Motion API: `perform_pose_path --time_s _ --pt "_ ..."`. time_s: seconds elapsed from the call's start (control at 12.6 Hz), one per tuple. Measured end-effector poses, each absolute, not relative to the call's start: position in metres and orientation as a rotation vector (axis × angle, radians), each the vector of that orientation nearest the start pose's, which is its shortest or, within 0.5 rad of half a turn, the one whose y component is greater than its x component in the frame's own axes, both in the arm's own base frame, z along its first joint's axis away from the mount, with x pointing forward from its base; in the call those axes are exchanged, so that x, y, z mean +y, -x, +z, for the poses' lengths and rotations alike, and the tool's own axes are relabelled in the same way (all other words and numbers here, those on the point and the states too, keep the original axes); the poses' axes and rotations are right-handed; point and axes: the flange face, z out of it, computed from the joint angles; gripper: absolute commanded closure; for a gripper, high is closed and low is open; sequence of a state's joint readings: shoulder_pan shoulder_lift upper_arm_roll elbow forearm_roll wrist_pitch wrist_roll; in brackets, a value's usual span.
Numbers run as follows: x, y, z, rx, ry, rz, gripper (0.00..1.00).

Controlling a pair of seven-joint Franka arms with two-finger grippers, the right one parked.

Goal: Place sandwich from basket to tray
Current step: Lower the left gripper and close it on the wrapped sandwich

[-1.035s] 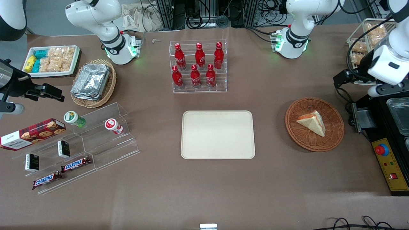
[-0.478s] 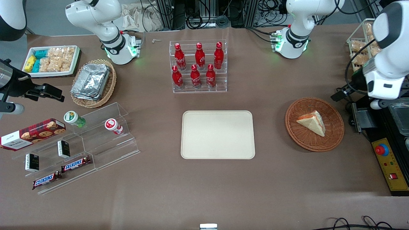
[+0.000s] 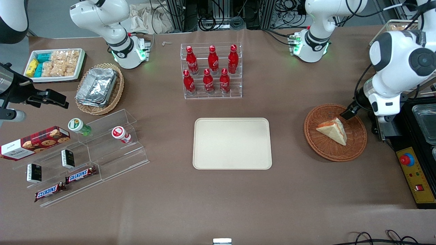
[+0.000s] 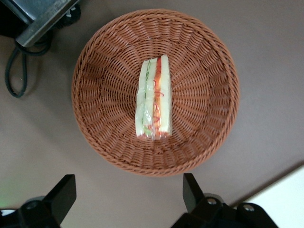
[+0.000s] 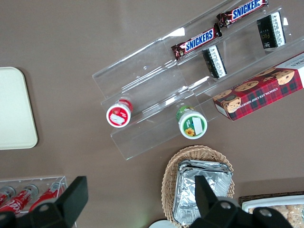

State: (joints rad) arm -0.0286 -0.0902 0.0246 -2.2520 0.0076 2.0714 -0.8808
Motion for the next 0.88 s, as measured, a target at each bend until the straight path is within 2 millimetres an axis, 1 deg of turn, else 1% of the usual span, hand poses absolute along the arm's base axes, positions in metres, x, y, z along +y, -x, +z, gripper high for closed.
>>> perform_pose_path --time_s 0.16,0.32,0.56,0.72,0.88 --pt "0.005 -0.501 0.37 -1.367 2.782 0.113 0.0" --pt "0.016 -0.505 0.345 -1.408 2.766 0.103 0.0" --pt "0.019 -0.51 0.308 -1.435 2.753 0.125 0.0" --pt "0.019 -0.511 0.289 -1.452 2.744 0.148 0.0" --pt "0.019 -0.512 0.275 -1.466 2.738 0.167 0.0"
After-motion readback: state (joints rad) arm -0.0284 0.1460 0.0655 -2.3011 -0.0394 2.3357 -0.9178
